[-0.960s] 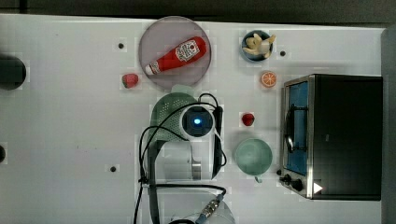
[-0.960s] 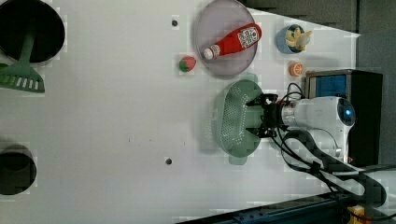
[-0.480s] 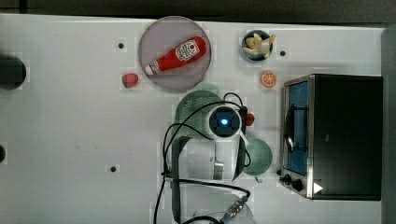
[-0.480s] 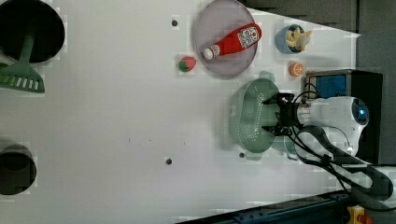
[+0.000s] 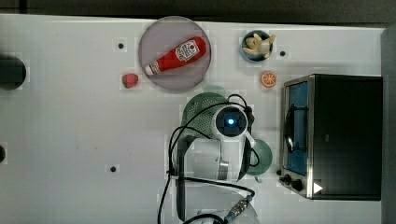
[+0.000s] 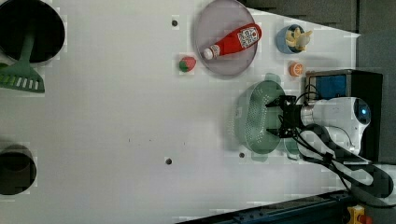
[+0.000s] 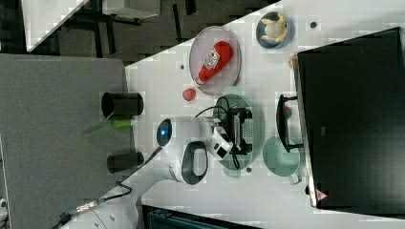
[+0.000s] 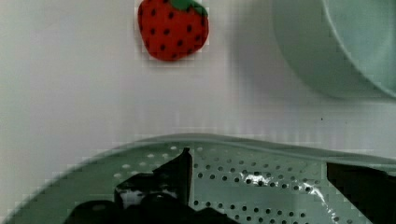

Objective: Drag strainer left to right.

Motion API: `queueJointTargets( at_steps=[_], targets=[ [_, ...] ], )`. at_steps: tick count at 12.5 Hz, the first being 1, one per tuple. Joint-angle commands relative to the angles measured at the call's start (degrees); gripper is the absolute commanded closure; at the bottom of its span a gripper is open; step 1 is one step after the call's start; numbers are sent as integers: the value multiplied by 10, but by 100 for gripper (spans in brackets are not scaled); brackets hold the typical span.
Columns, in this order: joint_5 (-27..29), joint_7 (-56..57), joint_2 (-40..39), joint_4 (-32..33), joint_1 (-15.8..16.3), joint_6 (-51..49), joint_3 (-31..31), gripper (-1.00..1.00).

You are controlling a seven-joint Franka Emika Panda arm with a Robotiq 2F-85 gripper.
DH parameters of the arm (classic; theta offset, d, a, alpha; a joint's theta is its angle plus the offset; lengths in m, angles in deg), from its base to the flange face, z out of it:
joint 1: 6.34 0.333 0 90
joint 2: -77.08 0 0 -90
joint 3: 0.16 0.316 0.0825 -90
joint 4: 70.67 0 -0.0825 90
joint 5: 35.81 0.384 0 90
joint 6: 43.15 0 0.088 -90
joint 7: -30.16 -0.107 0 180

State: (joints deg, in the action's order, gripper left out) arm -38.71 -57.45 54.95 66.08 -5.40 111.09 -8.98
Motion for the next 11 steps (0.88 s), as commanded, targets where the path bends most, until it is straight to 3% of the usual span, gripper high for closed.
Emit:
queueJointTargets(
  at_steps=[1,5,11],
  targets=[
    [1,65,12,1,-2,13,-7,-100],
    [2,186,100,-5,-2,-52,34,-100],
    [4,396,272,-129,-2,-354,38,-100]
  ],
)
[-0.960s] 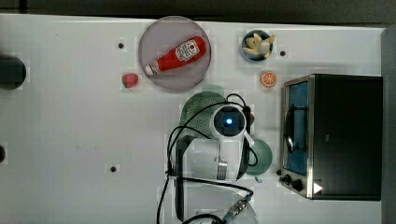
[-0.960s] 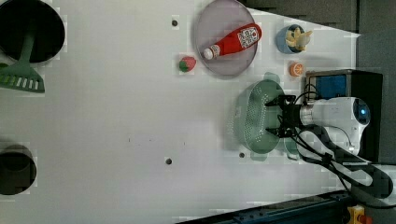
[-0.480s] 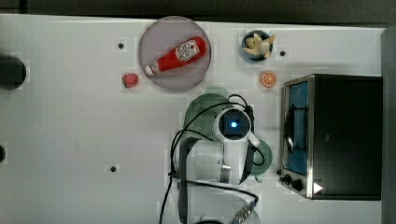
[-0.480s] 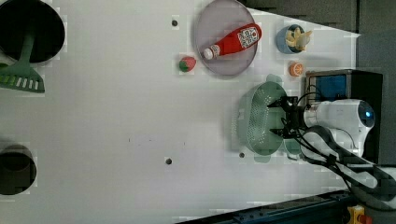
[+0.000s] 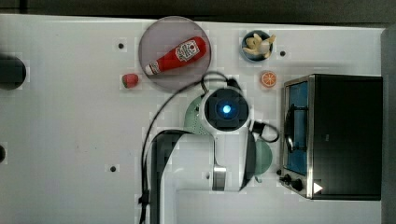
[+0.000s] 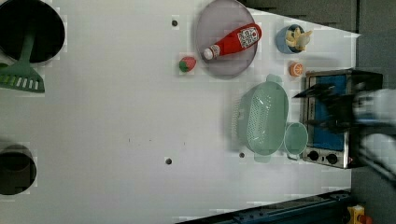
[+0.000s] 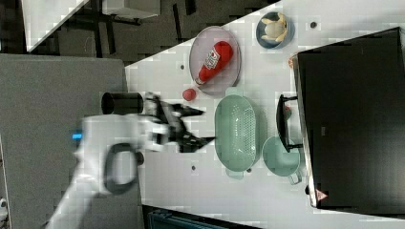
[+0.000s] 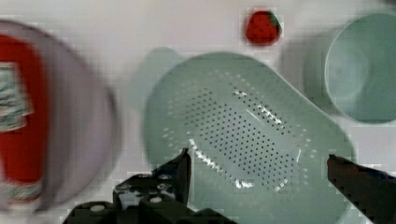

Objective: Drag strainer left to right.

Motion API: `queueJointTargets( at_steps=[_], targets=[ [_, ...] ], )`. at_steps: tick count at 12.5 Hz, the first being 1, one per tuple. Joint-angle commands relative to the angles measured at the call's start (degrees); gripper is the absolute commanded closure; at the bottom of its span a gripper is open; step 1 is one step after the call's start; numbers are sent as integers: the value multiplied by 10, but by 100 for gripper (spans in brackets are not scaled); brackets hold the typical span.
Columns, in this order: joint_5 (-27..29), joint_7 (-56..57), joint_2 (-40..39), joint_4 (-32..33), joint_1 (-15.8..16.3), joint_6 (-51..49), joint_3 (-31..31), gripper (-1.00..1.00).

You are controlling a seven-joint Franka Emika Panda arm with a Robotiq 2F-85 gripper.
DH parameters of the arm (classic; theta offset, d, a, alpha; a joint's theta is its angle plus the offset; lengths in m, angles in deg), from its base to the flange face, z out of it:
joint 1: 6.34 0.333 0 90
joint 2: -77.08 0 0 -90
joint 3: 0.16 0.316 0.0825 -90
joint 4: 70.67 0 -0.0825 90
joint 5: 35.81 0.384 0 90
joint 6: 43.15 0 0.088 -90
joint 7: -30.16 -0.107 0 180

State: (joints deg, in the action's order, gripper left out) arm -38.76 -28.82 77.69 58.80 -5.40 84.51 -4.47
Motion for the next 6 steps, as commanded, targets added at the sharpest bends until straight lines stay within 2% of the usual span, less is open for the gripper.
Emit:
queueJointTargets(
  at_steps=[1,6],
  targets=[
    [4,123,64,-85,-2,-138,-9,-100],
    [12,139,97,-218,-1,-343,-5,-100]
  ],
)
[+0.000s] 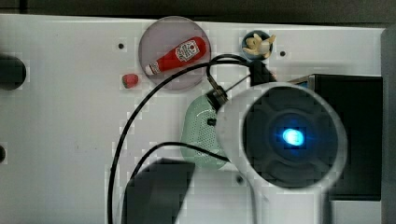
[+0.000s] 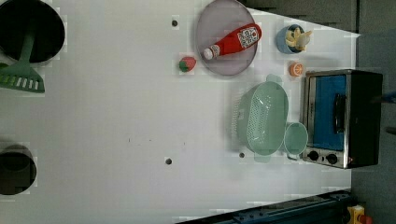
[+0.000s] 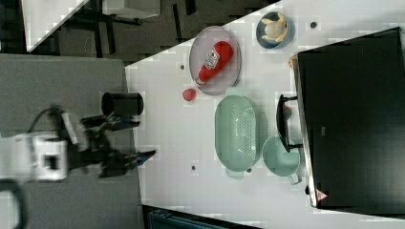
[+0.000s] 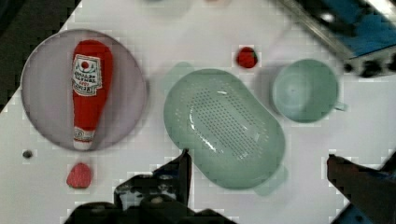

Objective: Drag strainer left to right.

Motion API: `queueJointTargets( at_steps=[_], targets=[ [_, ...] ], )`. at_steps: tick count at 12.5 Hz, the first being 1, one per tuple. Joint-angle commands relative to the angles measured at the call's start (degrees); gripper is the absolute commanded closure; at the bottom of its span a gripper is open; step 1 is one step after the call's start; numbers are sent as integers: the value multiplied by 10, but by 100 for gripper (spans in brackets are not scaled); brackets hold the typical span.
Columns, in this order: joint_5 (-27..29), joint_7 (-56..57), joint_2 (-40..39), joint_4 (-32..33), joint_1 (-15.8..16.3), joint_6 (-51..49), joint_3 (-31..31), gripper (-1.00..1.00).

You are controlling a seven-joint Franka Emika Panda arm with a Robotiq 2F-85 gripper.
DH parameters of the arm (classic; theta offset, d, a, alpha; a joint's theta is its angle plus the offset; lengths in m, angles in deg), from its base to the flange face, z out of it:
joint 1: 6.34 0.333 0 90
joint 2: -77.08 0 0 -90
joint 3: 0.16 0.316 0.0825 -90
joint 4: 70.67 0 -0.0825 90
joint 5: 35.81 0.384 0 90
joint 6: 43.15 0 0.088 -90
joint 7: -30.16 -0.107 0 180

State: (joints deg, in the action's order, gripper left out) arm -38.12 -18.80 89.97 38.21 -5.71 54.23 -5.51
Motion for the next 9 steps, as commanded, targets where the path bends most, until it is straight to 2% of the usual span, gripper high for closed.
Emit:
queueJointTargets(
  at_steps=[1,9],
  targets=[
    [7,39,-25,-28,2,-56,5,-100],
    [7,44,-29,-38,2,-71,5,-100]
  ],
)
